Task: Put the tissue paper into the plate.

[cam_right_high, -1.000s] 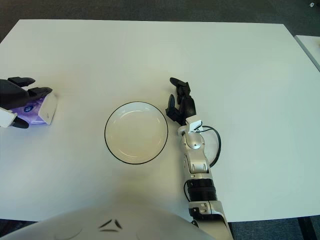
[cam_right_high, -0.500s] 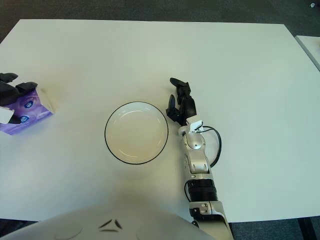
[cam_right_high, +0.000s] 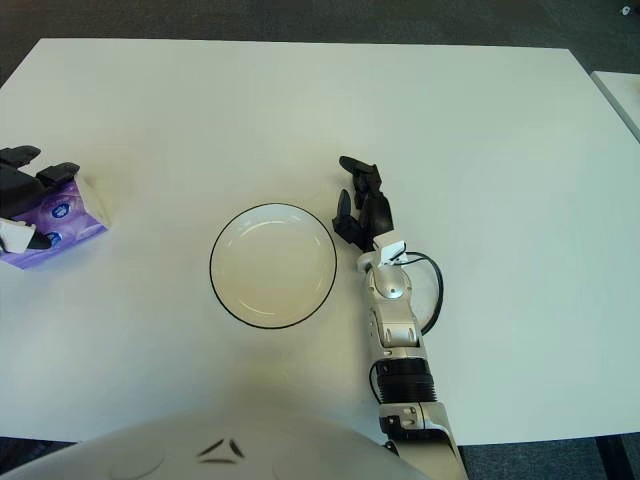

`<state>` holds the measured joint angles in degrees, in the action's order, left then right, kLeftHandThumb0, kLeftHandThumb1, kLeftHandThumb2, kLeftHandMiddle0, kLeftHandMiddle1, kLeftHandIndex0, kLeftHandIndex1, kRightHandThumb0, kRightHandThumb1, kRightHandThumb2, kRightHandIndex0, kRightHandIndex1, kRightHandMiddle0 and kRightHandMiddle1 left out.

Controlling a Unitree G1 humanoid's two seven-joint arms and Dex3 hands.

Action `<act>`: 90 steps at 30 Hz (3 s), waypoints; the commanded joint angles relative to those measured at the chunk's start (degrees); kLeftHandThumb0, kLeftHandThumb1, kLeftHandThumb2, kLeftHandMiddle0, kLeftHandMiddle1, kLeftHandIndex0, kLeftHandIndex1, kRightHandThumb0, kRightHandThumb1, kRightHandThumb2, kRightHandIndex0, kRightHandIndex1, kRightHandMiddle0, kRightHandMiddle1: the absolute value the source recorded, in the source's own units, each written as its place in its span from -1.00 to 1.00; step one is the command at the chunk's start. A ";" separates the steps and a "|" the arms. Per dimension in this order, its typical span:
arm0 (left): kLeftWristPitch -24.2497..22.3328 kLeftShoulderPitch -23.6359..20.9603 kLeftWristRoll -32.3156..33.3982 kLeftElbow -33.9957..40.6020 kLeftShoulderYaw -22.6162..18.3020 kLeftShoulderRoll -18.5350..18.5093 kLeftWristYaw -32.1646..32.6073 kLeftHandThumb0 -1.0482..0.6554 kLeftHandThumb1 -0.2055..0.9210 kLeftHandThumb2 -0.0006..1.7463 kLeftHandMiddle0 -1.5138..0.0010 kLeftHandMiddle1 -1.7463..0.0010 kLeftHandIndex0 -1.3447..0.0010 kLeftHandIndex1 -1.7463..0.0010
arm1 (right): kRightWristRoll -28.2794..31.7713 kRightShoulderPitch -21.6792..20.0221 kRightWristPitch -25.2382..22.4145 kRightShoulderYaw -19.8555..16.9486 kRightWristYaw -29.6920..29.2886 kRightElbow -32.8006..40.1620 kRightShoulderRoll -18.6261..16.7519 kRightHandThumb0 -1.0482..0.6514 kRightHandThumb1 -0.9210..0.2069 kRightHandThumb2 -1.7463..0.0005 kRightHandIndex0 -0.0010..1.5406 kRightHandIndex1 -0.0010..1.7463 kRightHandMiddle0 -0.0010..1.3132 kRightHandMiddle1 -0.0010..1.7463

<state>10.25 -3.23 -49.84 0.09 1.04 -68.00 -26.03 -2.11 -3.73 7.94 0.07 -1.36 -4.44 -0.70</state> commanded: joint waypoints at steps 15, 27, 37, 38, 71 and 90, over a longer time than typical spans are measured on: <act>9.72 -5.08 -3.23 -15.66 8.19 9.68 24.41 -0.31 0.11 0.33 -0.31 -0.90 0.19 -0.96 | -0.36 5.06 -4.70 -0.46 0.23 -4.45 1.15 -0.47 -1.00 -0.02 -0.55 -0.91 -1.00 0.10; 16.97 -6.63 -2.58 -25.32 11.17 11.90 40.66 -0.40 -0.31 0.70 -0.74 -1.00 -0.08 -1.00 | -0.12 5.42 -4.51 -0.52 0.61 -4.20 1.75 -0.46 -1.00 -0.02 -0.53 -0.88 -1.00 0.15; 17.04 -7.34 -0.65 -26.46 12.13 12.59 40.93 -0.41 -0.34 0.72 -0.78 -1.00 -0.10 -1.00 | 0.05 5.44 -4.10 -0.73 0.93 -4.33 1.85 -0.46 -1.00 -0.01 -0.51 -0.86 -1.00 0.20; 16.74 -7.44 -0.63 -26.45 12.14 12.62 40.93 -0.41 -0.34 0.72 -0.77 -1.00 -0.10 -1.00 | 0.07 5.45 -4.05 -0.75 0.98 -4.38 1.88 -0.46 -1.00 -0.01 -0.51 -0.86 -1.00 0.20; 9.22 -20.90 8.63 4.99 3.36 18.40 28.87 -0.36 -0.18 0.59 -0.68 -1.00 0.01 -1.00 | 0.33 2.30 -1.74 -1.27 2.11 -9.37 2.84 -0.49 -1.00 -0.01 -0.49 -0.76 -1.00 0.23; 17.64 -27.30 2.06 9.64 6.71 27.55 33.77 -0.36 -0.20 0.61 -0.68 -1.00 0.00 -1.00 | -0.04 1.41 -1.09 -1.46 1.85 -11.14 3.26 -0.47 -1.00 0.01 -0.51 -0.72 -1.00 0.26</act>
<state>26.70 -27.82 -47.77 7.54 7.13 -41.94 7.17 -1.76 -6.65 11.54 -1.18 0.56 -9.36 2.00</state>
